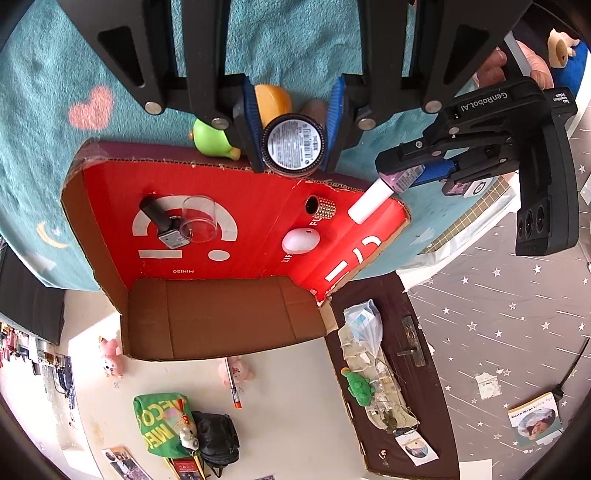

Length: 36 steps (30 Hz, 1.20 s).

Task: Organize rigid objects
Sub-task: 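Carry the nail polish bottle and glitter jar into the box with both tools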

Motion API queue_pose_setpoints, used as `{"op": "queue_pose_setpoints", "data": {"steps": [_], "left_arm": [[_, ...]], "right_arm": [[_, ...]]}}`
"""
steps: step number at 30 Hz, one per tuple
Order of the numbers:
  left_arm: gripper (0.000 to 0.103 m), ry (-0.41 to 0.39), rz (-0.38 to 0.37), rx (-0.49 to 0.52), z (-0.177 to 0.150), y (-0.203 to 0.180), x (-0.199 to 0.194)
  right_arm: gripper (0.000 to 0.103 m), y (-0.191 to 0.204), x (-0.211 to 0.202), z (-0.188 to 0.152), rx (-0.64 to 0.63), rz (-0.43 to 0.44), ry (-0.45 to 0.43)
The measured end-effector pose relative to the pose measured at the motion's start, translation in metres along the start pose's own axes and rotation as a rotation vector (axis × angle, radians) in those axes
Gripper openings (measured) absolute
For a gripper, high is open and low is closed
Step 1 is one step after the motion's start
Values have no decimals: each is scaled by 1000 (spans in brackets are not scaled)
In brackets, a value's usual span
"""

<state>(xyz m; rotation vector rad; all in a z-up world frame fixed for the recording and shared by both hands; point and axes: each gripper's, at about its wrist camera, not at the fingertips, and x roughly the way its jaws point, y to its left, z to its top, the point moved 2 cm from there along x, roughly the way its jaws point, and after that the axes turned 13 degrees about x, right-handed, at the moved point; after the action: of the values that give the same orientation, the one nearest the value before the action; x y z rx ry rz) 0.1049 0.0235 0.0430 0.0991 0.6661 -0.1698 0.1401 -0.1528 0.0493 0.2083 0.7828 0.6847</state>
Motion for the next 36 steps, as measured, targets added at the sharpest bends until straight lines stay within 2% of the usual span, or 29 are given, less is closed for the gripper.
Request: {"op": "queue_pose_setpoints", "data": {"steps": [9,20,28,36], "left_arm": [[34,36,-42,-16,10,10,14],[34,95,-59,-9,24,20,38],[34,141,-63,38,33,18,56],[34,200,-156,45,41,26,80]], "right_arm": [[33,0,9,13,-21,-8,18],[33,-4,31,41,-10,9,62],[33,-13,56,48,-12,-46,87],[33,-21,72,49,-10,-81,108]]}}
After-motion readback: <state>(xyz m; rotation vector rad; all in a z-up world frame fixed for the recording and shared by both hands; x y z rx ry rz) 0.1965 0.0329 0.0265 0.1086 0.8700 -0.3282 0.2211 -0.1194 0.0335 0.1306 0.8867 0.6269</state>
